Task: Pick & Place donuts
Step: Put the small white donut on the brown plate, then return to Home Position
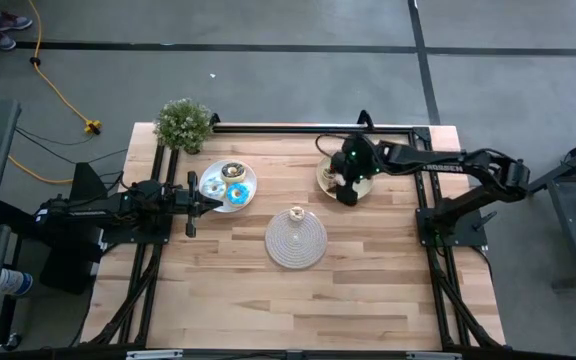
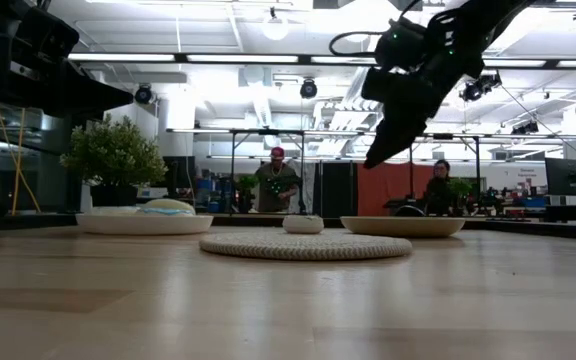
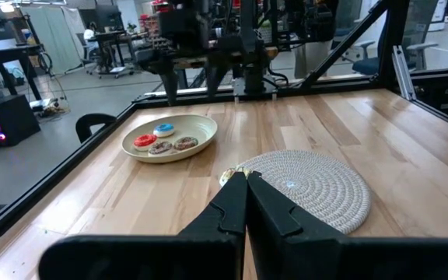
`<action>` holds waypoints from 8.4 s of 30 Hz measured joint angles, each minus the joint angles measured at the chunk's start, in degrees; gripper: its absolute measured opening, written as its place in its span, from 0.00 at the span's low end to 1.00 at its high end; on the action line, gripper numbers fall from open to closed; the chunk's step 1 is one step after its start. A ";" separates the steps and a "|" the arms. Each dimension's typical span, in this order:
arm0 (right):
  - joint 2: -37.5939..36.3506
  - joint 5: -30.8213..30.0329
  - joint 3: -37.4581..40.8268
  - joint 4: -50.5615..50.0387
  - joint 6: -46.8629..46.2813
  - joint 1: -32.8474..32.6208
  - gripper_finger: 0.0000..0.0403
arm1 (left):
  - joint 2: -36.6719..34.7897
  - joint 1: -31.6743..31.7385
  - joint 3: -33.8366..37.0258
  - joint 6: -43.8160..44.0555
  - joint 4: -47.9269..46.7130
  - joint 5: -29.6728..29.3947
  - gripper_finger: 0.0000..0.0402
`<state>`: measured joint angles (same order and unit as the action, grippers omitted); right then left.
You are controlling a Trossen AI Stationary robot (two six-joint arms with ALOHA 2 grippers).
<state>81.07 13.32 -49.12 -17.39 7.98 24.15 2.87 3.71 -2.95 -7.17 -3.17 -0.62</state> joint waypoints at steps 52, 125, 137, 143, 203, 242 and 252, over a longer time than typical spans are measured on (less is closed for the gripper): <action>21.45 -3.79 0.00 26.48 0.92 -14.44 0.78 | 0.00 0.00 -0.01 -0.01 0.01 0.00 0.00; 26.44 -5.71 -4.81 23.81 -2.01 -15.60 0.56 | -0.01 0.01 -0.01 0.00 -0.01 0.00 0.00; 24.35 -5.77 -5.89 23.62 -2.17 -15.35 0.53 | 0.00 0.01 -0.01 -0.01 -0.01 0.00 0.00; 19.59 -6.36 -5.98 17.21 -2.18 -13.56 0.52 | 0.00 0.00 0.00 -0.01 -0.01 0.02 0.00; 3.08 -15.90 15.04 9.34 -19.99 5.73 0.52 | 0.00 0.01 -0.01 0.00 -0.01 0.00 0.00; -3.07 -15.87 14.95 3.24 -21.04 5.45 0.76 | 0.00 -0.01 -0.01 -0.01 -0.01 0.00 0.00; -3.48 -12.72 14.95 5.07 -27.55 4.64 0.76 | 0.00 -0.01 -0.01 0.01 -0.01 0.00 0.00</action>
<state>77.58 0.60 -34.17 -12.32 -19.56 28.80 2.87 3.71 -2.96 -7.16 -3.18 -0.62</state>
